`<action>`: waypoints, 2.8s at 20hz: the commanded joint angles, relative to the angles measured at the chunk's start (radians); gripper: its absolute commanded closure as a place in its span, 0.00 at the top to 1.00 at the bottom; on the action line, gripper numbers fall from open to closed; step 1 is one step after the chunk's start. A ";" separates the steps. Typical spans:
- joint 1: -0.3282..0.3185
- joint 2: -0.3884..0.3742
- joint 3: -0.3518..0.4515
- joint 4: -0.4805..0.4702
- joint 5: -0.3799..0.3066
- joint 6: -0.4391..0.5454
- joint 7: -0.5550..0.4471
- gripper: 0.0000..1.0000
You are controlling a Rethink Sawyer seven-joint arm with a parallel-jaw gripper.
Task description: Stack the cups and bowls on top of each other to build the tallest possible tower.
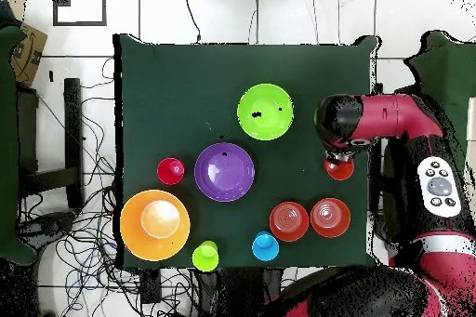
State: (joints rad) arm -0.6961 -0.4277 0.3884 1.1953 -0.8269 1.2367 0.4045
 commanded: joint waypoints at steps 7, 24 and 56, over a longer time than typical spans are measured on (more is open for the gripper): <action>0.019 0.019 0.006 0.067 -0.102 -0.122 -0.167 1.00; 0.032 -0.009 -0.013 0.061 -0.199 -0.139 -0.254 1.00; -0.009 0.136 -0.004 0.067 -0.118 -0.102 -0.189 1.00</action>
State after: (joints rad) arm -0.6948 -0.3445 0.3470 1.2244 -0.9440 1.1499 0.4045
